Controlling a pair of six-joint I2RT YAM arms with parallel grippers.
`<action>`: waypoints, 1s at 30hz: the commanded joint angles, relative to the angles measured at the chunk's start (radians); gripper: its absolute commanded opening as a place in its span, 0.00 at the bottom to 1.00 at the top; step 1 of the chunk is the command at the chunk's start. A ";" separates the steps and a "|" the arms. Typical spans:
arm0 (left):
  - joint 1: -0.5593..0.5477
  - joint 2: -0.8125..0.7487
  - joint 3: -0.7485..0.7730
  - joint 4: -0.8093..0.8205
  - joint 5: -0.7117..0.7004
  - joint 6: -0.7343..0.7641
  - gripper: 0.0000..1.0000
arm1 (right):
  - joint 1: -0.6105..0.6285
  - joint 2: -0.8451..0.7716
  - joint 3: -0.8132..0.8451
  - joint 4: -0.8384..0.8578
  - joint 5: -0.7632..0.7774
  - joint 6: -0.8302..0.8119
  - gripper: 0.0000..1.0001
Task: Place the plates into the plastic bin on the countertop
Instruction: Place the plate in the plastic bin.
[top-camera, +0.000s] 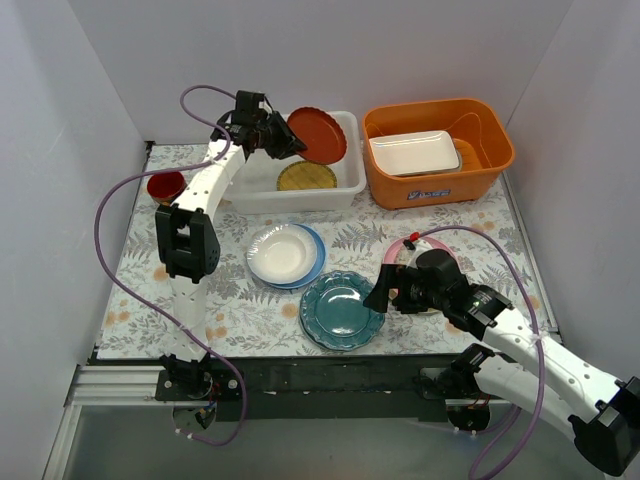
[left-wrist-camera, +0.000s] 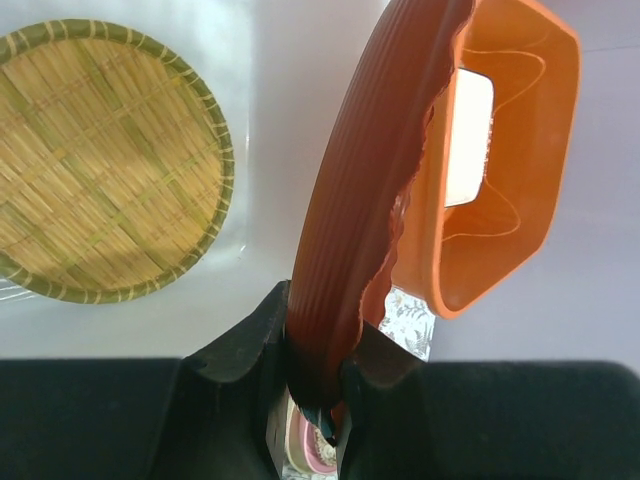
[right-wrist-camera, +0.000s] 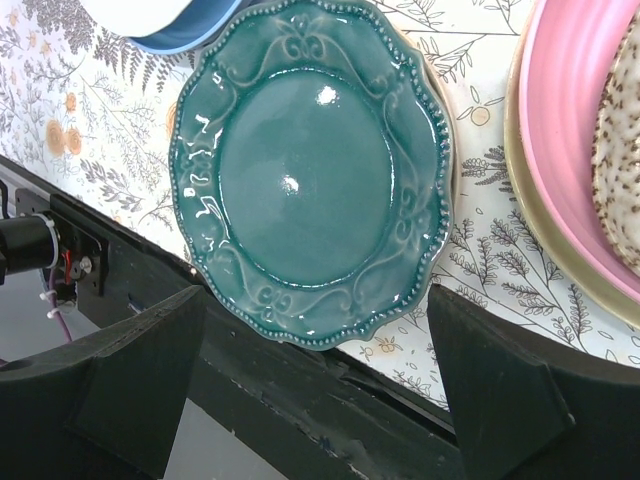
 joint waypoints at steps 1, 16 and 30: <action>0.000 0.008 -0.042 0.000 -0.016 0.023 0.00 | -0.001 0.002 -0.021 0.052 -0.021 -0.003 0.98; 0.000 0.089 -0.068 -0.005 -0.050 0.057 0.00 | -0.004 0.028 -0.038 0.061 -0.040 -0.003 0.98; 0.000 0.116 -0.075 -0.032 -0.065 0.097 0.37 | -0.007 0.007 -0.070 0.053 -0.038 -0.003 0.98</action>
